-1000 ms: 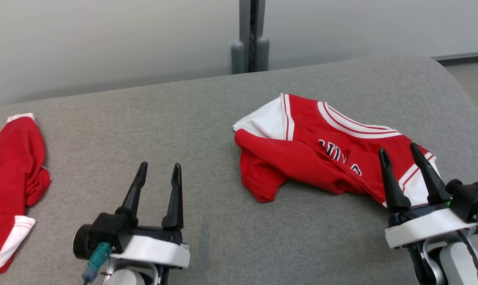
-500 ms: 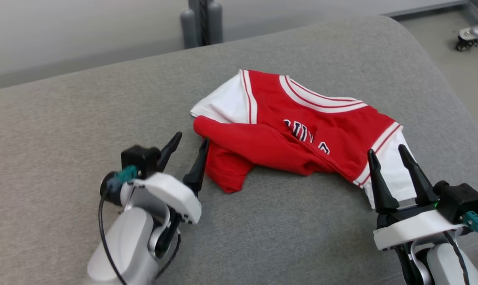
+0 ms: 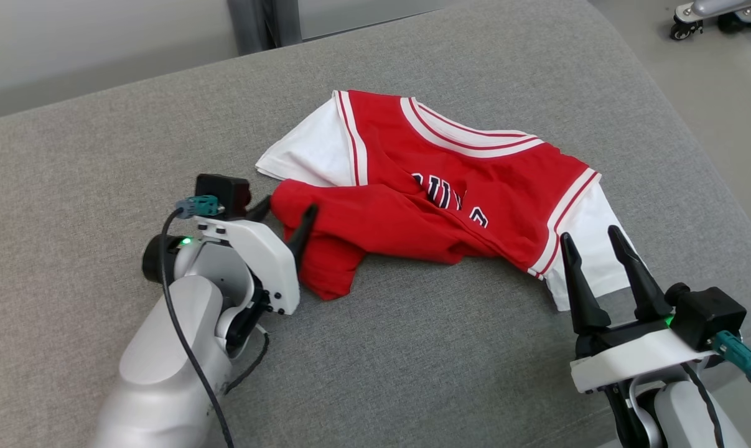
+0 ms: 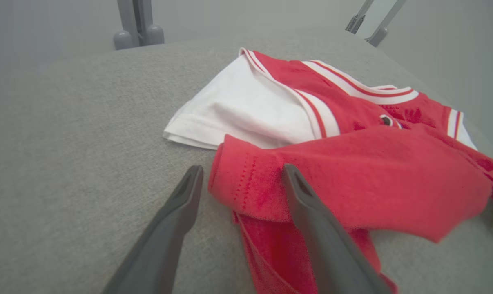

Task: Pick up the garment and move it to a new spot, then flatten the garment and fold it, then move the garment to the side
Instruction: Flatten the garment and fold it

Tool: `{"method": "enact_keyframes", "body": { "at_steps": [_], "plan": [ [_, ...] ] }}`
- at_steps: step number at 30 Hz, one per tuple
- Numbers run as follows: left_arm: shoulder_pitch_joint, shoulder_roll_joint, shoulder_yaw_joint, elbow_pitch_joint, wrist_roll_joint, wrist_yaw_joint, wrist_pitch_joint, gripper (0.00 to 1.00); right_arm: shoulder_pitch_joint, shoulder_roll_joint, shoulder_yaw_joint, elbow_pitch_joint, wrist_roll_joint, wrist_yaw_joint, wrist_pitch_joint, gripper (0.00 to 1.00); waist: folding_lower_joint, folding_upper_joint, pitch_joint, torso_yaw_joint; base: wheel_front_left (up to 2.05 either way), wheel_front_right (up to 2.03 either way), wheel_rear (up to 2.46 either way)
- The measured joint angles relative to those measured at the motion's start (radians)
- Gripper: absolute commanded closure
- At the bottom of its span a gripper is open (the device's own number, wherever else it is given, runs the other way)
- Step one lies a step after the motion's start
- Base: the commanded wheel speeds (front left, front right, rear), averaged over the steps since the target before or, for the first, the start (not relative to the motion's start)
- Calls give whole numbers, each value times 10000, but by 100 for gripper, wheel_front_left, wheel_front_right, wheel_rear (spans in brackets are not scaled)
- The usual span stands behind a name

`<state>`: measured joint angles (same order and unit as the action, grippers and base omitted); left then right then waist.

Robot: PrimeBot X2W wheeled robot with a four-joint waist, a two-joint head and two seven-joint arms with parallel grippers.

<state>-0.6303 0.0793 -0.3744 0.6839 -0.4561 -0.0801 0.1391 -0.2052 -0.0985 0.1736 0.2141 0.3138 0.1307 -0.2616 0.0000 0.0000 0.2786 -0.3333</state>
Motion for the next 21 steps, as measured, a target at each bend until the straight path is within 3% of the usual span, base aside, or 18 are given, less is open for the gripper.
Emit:
{"method": "enact_keyframes", "body": {
  "at_steps": [3, 4, 5, 6, 11, 17, 21],
  "plan": [
    [35, -54, -324, -125, -546, -349, 575, 0, -3, 21, 115, 69, 25, 0, 0, 0, 0, 0, 11, 12, 0, 0, 0],
    [74, -38, -460, -215, -633, -397, 732, 51, -5, 21, 138, 107, 25, 0, 0, 0, 0, 0, 11, 25, 0, 0, 0],
    [105, 0, -596, -305, -725, -426, 811, 70, -5, 21, 157, 146, 23, 0, -2, 0, 0, 0, 11, 41, 0, 0, 0],
    [119, 42, -679, -426, -815, -433, 817, 100, -6, 25, 174, 176, 21, 0, 0, 0, 0, 0, 11, 59, 0, 0, 0],
    [86, 401, -541, -809, -895, -414, 125, 100, -85, 27, 199, 261, -63, 0, 0, 0, 0, 0, 37, 170, 0, 0, 0],
    [-776, 1007, -113, -1041, -203, 146, -1649, 100, -170, 13, 167, 282, -138, 0, -2, 0, 0, 0, -105, 342, 0, 0, 0],
    [-1524, 1375, -42, -1289, 326, 238, -2765, 100, -222, 15, 201, 318, -140, 0, -2, 0, 0, 0, -314, 420, 0, 0, 0]
  ]
}}
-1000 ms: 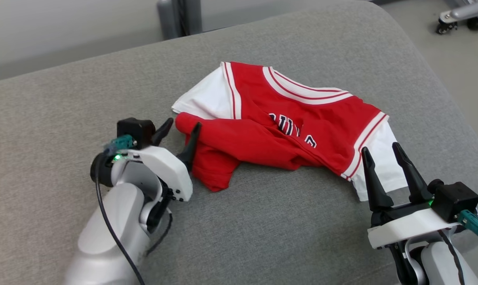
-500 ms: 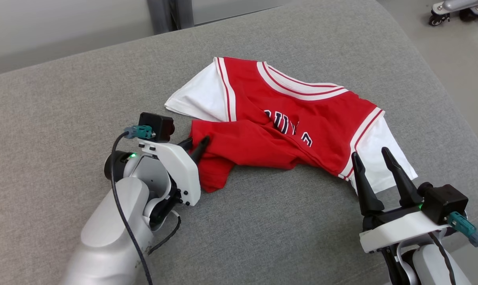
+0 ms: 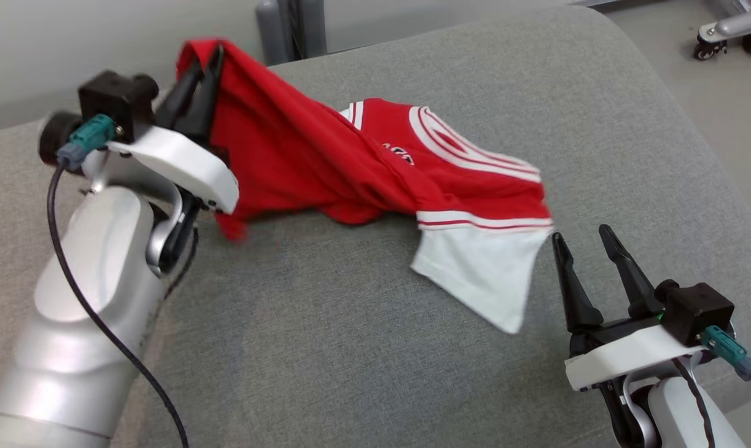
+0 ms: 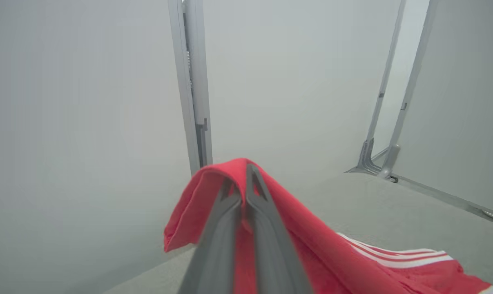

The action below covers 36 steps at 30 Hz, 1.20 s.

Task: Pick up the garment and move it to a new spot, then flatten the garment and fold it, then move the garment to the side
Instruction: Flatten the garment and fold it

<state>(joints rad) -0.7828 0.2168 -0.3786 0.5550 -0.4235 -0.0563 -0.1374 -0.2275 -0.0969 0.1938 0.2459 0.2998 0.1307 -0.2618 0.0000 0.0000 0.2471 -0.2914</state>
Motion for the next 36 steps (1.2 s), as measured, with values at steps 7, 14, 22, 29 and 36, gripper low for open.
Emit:
{"method": "enact_keyframes", "body": {
  "at_steps": [7, 14, 22, 29, 36],
  "plan": [
    [-151, 541, -545, -717, 832, -69, -694, 100, 45, 33, -144, 58, -15, 0, 0, 0, 0, 0, -274, 283, 0, 0, 0],
    [2331, 1285, -1419, -2253, 1513, -23, -1030, 100, 193, 52, -349, 201, -90, 0, 0, 0, 0, 0, -421, 1020, 0, 0, 0],
    [4826, 1772, -2742, -3191, 2186, 42, -966, 100, 317, -77, -334, 556, -215, 0, -13, 0, 0, 0, -563, 1988, 0, 0, 0],
    [5344, 1818, -3960, -1977, 3308, 134, -497, 0, 272, -230, -136, 1049, -284, 0, -23, 0, 0, 0, -1009, 2533, 0, 0, 0],
    [5404, 1406, -3448, -1590, 2397, 232, -596, 0, 305, -355, -117, 1250, -280, 0, -19, 0, 0, 0, -1429, 2742, 0, 0, 0]
  ]
}}
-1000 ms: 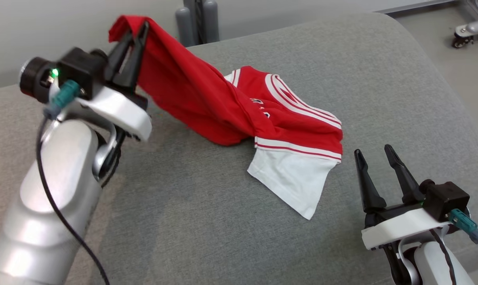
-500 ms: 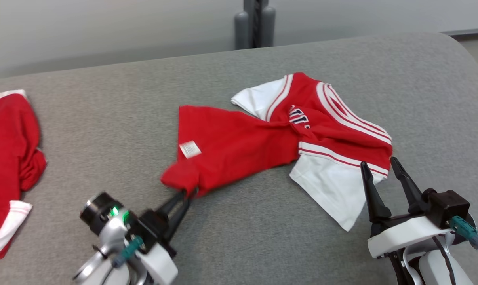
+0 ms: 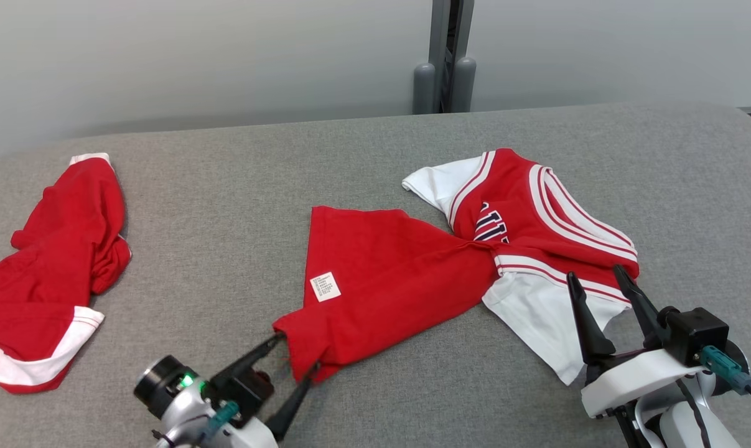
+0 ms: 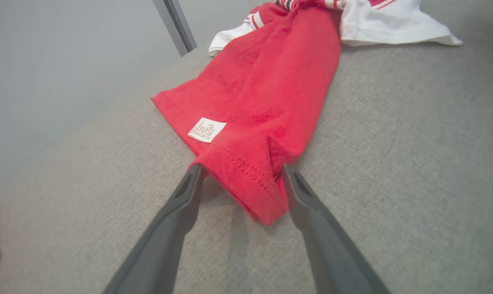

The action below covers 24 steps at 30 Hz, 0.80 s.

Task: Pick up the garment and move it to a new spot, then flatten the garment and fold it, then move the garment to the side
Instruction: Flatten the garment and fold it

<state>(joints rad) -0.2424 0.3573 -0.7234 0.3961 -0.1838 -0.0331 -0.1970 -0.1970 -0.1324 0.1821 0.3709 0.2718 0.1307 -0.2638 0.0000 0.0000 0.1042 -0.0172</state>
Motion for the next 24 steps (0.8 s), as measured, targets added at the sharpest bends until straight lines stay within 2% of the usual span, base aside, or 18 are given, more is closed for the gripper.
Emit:
{"method": "enact_keyframes", "body": {
  "at_steps": [7, 12, 16, 19, 24],
  "plan": [
    [59, -403, 2146, -859, -1967, 809, -468, 0, 25, -13, 2, -61, 0, 0, 23, 0, 0, 0, -100, 26, 0, 0, 0],
    [73, -968, 3664, -1741, -2382, 1756, -646, 0, 32, 27, -15, -395, 96, 0, 23, 0, 0, 0, -89, -40, 0, 0, 0],
    [443, -1697, 4533, -2357, -2071, 1985, -671, 0, 70, 27, -79, -654, 105, 0, 19, 0, 0, 0, -65, -109, 0, 0, 0],
    [1035, -2240, 4916, -2357, -1762, 1964, -669, 0, 93, 40, -94, -769, 105, 0, 19, 0, 0, 0, -56, -180, 0, 0, 0],
    [1365, -2709, 5265, -2151, -1298, 1522, -671, 0, 149, 42, -161, -961, 102, 0, 17, 0, 0, 0, 3, -199, 0, 0, 0]
  ]
}}
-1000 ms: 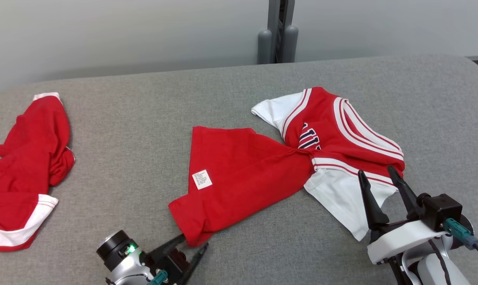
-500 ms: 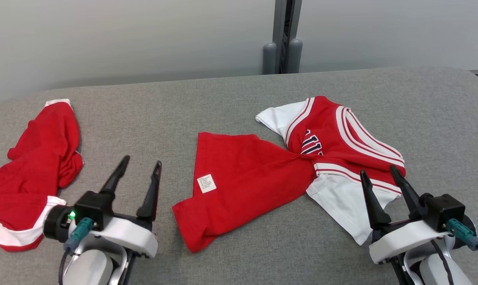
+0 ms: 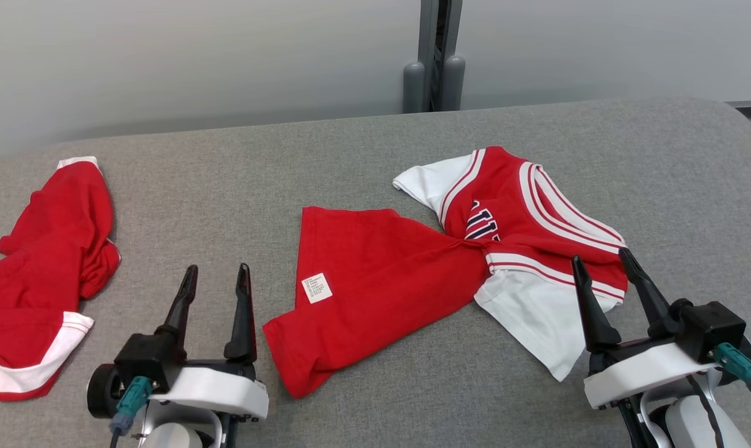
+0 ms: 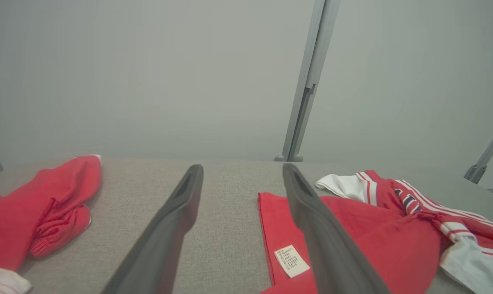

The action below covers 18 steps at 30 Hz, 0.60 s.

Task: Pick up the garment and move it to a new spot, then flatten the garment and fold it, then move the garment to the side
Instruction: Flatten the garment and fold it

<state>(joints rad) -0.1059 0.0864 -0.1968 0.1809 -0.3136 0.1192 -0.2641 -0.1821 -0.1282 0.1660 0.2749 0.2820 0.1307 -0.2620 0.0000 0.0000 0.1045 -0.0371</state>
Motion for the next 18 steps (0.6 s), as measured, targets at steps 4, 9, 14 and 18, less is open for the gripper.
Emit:
{"method": "enact_keyframes", "body": {
  "at_steps": [4, 9, 14, 18],
  "plan": [
    [-14, -94, 33, 420, 437, -311, -2, 0, 37, -13, -44, -23, -10, 0, -13, 0, 0, 0, 39, 12, 0, 0, 0],
    [-201, 46, -437, 2017, 972, -685, 111, 0, 26, -8, 10, -40, -15, 0, -21, 0, 0, 0, 160, -44, 0, 0, 0],
    [-956, 157, -725, 3402, 1189, -756, 629, 0, 17, 21, 81, 10, -86, 0, -23, 0, 0, 0, 302, -175, 0, 0, 0],
    [-1385, 280, -1116, 4167, 1438, -1093, 970, 0, -3, 58, 125, 56, -105, 0, -21, 0, 0, 0, 443, -300, 0, 0, 0]
  ]
}}
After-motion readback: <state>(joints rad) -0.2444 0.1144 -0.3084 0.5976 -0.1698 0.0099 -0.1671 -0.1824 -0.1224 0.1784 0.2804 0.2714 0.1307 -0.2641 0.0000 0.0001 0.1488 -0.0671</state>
